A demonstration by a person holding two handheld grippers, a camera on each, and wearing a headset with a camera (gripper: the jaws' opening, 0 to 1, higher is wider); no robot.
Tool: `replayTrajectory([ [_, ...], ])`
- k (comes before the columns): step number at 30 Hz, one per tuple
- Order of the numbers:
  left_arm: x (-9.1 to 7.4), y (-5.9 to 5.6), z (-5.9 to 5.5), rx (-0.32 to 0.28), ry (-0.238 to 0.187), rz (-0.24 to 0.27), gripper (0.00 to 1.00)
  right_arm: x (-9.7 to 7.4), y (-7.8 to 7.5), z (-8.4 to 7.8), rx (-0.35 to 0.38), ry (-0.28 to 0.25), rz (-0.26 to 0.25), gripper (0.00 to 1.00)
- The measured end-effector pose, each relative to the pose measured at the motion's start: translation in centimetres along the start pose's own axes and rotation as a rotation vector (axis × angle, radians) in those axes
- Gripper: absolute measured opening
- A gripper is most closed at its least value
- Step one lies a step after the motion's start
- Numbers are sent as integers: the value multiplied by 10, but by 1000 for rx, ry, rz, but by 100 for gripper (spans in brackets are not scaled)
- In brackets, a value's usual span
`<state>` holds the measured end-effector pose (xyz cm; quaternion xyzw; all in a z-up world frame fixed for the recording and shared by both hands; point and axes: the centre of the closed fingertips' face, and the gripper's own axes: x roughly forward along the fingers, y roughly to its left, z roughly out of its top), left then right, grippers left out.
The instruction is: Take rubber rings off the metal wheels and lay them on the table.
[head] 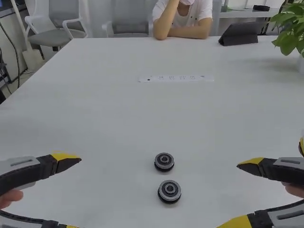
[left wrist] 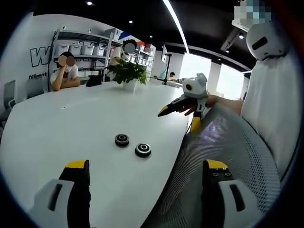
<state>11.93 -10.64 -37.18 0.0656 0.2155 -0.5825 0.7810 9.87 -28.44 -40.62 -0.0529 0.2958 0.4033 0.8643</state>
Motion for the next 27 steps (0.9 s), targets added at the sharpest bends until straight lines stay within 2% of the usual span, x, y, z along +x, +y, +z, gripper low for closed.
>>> replayTrajectory([
  [6, -4, -1, 23, 56, -18, -9, 98, -11, -2, 23, -49, -20, -20, 90],
  [12, -4, 0, 45, 128, -26, -15, 98, -19, 3, 48, -114, -47, -5, 88],
  [20, 1, 7, 66, 185, -47, -22, 98, -19, 2, 83, -194, -94, 7, 83],
  [27, 9, 15, 90, 223, -95, -33, 97, -12, -1, 119, -262, -131, 21, 77],
])
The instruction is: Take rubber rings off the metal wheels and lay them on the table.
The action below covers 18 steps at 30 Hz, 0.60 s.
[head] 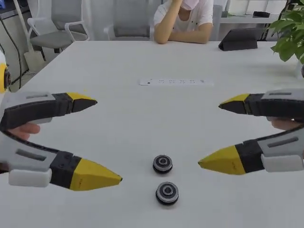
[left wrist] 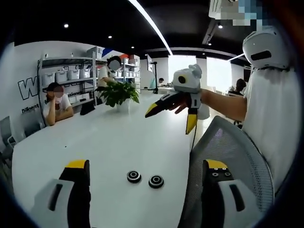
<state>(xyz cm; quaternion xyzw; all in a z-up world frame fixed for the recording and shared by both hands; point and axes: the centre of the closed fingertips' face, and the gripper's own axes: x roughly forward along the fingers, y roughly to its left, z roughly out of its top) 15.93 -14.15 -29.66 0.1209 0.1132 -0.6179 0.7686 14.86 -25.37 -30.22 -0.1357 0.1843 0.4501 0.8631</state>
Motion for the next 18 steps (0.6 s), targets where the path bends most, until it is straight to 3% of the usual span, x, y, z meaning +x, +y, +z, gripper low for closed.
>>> replayTrajectory([
  [5, 14, 10, 18, 51, -37, -4, 95, 12, -4, 25, -35, -48, 20, 72],
  [10, 27, 17, 33, 89, -92, -2, 90, 28, -5, 30, -34, -86, 57, 66],
  [13, 37, 20, 32, 108, -104, -3, 87, 37, -7, 27, 3, -121, 84, 60],
  [18, 62, 23, 17, 182, -88, 10, 82, 51, -6, 5, 45, -132, 123, 54],
])
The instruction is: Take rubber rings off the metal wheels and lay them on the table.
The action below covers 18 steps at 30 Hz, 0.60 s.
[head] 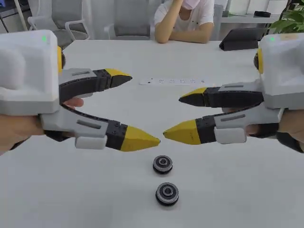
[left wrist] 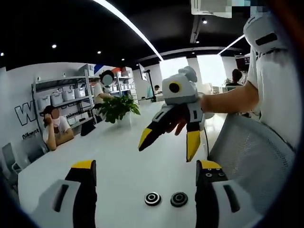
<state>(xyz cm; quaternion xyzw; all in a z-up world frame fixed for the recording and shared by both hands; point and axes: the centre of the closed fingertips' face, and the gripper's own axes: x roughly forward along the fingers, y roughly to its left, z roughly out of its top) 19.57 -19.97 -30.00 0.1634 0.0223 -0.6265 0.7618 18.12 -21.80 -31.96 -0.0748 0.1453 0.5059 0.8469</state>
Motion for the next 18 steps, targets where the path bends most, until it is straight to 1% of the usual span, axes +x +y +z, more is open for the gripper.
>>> replayTrajectory([
  [1, 1, 0, -1, -1, 0, -2, 80, 1, 0, -5, 9, 3, 2, 53],
  [3, 7, -4, -8, -6, 4, -15, 74, 5, 1, -18, 25, 14, 6, 51],
  [6, 15, -15, -21, -16, 25, -46, 71, 8, 6, -40, 69, 51, 33, 49],
  [8, 18, -21, -27, -24, 34, -57, 69, 9, 7, -49, 72, 77, 37, 49],
  [9, 19, -25, -32, -32, 42, -66, 68, 10, 8, -56, 71, 96, 41, 49],
  [12, 21, -33, -42, -59, 49, -81, 65, 12, 10, -66, 77, 117, 52, 47],
  [14, 22, -35, -47, -84, 50, -81, 63, 14, 12, -73, 80, 133, 60, 45],
  [18, 24, -38, -55, -124, 51, -79, 59, 16, 14, -93, 86, 194, 74, 42],
])
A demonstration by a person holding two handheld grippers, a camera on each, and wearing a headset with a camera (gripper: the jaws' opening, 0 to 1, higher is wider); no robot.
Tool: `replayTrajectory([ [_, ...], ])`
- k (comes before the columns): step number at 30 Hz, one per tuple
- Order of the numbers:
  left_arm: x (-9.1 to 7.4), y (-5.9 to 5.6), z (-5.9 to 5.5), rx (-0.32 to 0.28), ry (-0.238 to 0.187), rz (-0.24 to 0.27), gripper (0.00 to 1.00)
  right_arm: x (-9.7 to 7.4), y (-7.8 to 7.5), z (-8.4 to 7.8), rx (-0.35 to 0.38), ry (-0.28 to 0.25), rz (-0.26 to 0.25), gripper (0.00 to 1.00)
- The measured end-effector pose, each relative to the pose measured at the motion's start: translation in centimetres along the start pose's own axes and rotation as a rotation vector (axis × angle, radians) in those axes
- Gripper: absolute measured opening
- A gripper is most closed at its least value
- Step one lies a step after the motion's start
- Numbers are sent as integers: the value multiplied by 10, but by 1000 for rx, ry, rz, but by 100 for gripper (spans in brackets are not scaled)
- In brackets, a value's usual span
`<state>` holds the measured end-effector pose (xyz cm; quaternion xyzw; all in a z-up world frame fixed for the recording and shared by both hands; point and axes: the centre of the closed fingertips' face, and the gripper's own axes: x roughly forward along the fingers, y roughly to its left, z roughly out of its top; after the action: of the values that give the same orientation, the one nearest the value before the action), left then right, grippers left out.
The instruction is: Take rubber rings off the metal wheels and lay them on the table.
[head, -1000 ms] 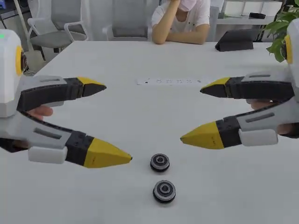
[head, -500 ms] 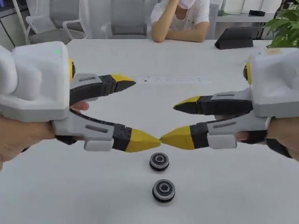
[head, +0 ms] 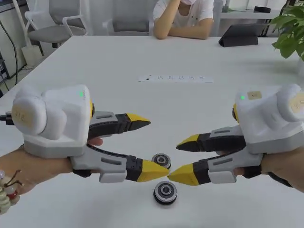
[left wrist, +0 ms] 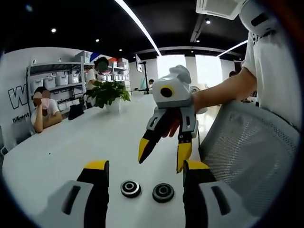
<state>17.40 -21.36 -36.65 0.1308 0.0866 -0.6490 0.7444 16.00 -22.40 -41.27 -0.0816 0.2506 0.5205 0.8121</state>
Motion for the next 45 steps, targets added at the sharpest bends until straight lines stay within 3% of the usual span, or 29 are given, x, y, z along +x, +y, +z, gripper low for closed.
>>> replayTrajectory([
  [2, 2, -1, -3, -29, -14, 3, 57, 3, 3, -7, 6, 16, 11, 40],
  [5, 6, -8, -11, -27, 17, -18, 54, 6, 3, -23, 13, 64, 17, 35],
  [6, 8, -10, -16, -15, 37, -24, 53, 6, 2, -35, 17, 114, 16, 34],
  [7, 9, -11, -18, -12, 41, -27, 53, 7, 3, -40, 19, 130, 19, 33],
  [10, 14, -21, -24, -4, 63, -60, 51, 10, 3, -47, 24, 141, 26, 32],
  [14, 19, -31, -35, 17, 103, -95, 47, 13, 5, -50, 18, 155, 24, 30],
  [17, 23, -31, -45, 21, 130, -99, 41, 15, 6, -54, 13, 174, 24, 30],
  [23, 28, -36, -61, 10, 173, -110, 36, 17, 6, -54, 16, 163, 19, 27],
  [28, 32, -35, -69, -25, 186, -102, 28, 19, 6, -58, 10, 179, 19, 26],
  [35, 34, -33, -78, -23, 205, -80, 19, 23, 10, -63, 2, 202, 30, 24],
  [45, 36, -35, -84, -19, 220, -79, 13, 25, 8, -61, 5, 190, 17, 23],
])
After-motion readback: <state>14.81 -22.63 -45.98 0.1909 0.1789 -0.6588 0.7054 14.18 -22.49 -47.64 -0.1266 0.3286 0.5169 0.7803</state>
